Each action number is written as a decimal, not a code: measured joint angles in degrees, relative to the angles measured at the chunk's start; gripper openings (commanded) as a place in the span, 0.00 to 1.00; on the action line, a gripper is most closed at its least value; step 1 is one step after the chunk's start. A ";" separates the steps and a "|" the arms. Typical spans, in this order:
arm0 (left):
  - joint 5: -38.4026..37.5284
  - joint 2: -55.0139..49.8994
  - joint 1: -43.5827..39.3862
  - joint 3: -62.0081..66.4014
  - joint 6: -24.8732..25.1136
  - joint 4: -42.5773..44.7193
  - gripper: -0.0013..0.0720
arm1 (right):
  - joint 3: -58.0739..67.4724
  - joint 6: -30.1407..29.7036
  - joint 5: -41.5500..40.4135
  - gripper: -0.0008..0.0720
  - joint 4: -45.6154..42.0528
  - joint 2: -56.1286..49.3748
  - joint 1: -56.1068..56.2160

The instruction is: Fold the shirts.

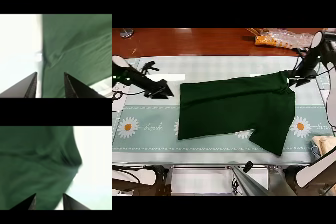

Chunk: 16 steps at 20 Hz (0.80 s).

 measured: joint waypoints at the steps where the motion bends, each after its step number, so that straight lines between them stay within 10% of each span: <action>1: -1.16 1.42 1.51 -0.81 0.44 0.48 0.84 | -0.31 -0.24 1.09 0.64 -0.02 0.74 -0.98; 3: -2.23 4.87 4.22 -3.96 1.73 1.05 0.84 | -2.36 -1.03 1.84 0.76 0.24 3.37 -3.76; 16: 3.67 20.98 12.09 -42.10 12.94 -6.84 0.83 | -32.79 -8.72 -8.52 0.74 20.55 21.35 -22.69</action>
